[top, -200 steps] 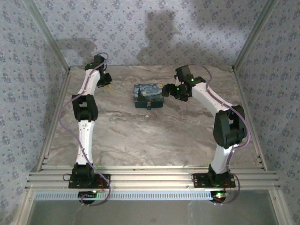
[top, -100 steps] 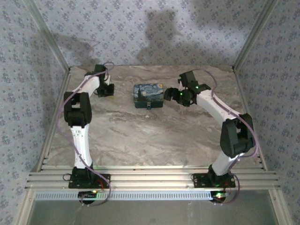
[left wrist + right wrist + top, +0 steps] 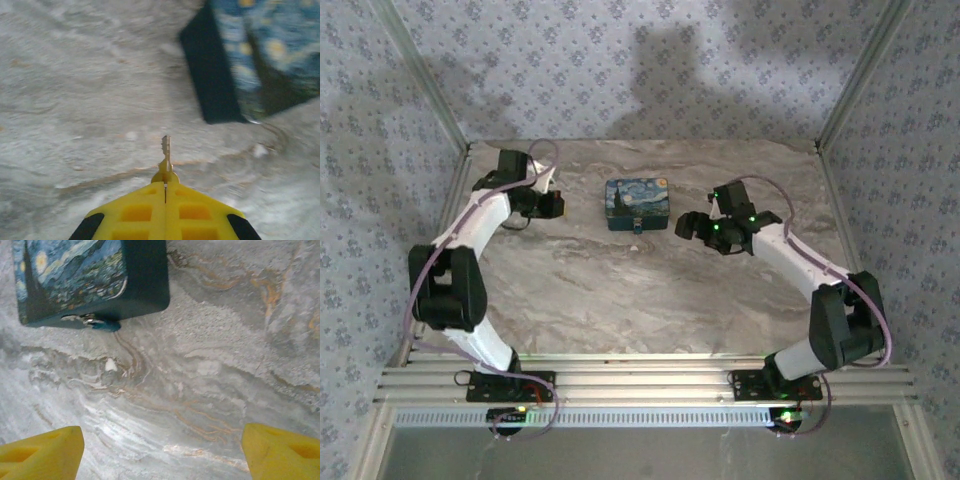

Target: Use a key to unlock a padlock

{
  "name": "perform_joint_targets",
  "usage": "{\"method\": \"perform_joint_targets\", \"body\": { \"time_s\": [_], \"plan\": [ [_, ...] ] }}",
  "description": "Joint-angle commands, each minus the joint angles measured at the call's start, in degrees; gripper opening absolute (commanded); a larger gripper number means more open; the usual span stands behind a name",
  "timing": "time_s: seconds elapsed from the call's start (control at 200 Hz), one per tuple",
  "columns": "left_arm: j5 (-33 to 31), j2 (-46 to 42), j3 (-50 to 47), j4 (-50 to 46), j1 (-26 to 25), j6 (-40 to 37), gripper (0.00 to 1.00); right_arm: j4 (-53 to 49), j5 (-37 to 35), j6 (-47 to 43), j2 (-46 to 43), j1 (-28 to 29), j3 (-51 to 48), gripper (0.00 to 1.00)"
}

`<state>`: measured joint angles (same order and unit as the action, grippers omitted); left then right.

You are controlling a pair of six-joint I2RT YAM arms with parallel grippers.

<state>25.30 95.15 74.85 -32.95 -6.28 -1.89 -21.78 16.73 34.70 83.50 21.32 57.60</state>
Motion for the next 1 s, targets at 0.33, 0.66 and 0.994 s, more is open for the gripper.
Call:
{"method": "perform_joint_targets", "body": {
  "time_s": [0.33,0.66,0.994],
  "plan": [
    [2.8,-22.1,-5.7,0.2,-19.7,-30.7,0.00,7.9,22.5,0.0,-10.1,2.7,2.1,0.78],
    [-14.7,-26.6,-16.4,18.7,-29.0,-15.2,0.00,21.1,21.5,10.3,-10.3,9.0,3.9,0.64],
    [-25.2,-40.8,-29.8,28.7,-31.6,-8.0,0.00,33.2,10.6,15.6,-11.1,12.4,-0.3,0.51]
  ]
}}
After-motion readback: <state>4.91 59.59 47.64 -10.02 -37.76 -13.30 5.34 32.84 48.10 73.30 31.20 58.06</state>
